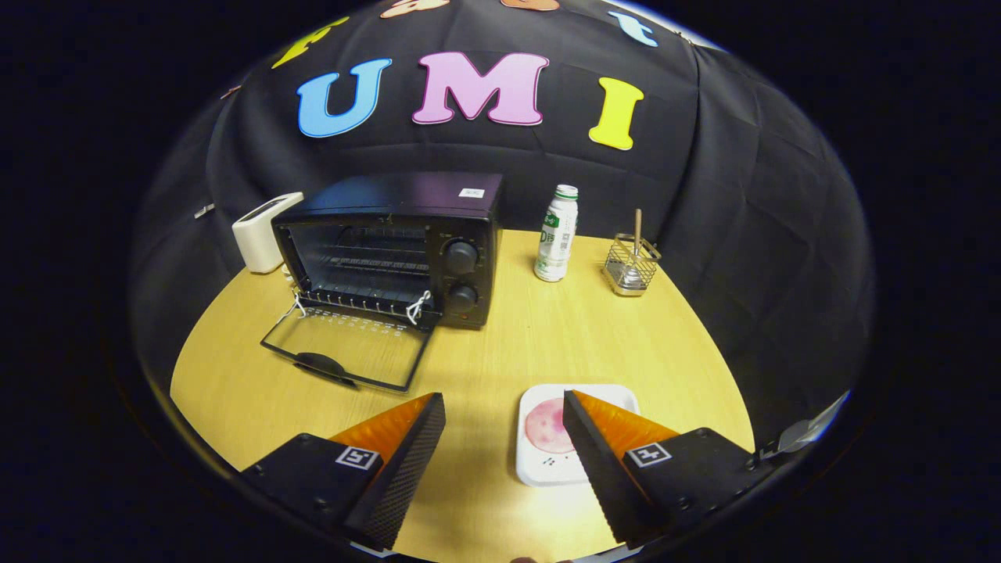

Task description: Open the toaster oven, put the food inside, and close the toaster oven door.

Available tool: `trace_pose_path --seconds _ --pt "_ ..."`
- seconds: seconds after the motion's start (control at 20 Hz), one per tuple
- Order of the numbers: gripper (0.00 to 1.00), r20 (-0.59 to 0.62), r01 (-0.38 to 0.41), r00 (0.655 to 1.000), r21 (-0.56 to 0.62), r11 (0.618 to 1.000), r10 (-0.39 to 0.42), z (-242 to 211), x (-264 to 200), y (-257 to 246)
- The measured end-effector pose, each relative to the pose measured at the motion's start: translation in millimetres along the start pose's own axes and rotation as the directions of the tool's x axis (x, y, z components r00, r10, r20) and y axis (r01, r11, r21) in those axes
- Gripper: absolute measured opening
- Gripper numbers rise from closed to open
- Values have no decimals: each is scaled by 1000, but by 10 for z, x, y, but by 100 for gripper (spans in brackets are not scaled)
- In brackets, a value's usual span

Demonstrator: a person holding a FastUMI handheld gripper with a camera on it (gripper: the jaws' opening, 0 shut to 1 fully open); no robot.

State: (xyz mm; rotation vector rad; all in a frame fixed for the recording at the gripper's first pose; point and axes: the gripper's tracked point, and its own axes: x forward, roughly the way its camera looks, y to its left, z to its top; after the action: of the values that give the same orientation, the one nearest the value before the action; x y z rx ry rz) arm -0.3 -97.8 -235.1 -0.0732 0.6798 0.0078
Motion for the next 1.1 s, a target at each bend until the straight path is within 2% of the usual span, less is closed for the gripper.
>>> trace_pose_path --seconds 0.15,0.35,0.5,0.65,1.1 --pt "99 -33 -28 999 -27 999 27 20 10 -258" --pt "99 -140 -50 989 35 998 55 -145 117 -642" --pt "99 -242 -41 969 67 997 57 -368 285 -963" --pt "99 -325 -35 944 49 998 49 -639 452 -1249" --pt "98 -470 3 881 107 994 48 -1177 732 -1562"
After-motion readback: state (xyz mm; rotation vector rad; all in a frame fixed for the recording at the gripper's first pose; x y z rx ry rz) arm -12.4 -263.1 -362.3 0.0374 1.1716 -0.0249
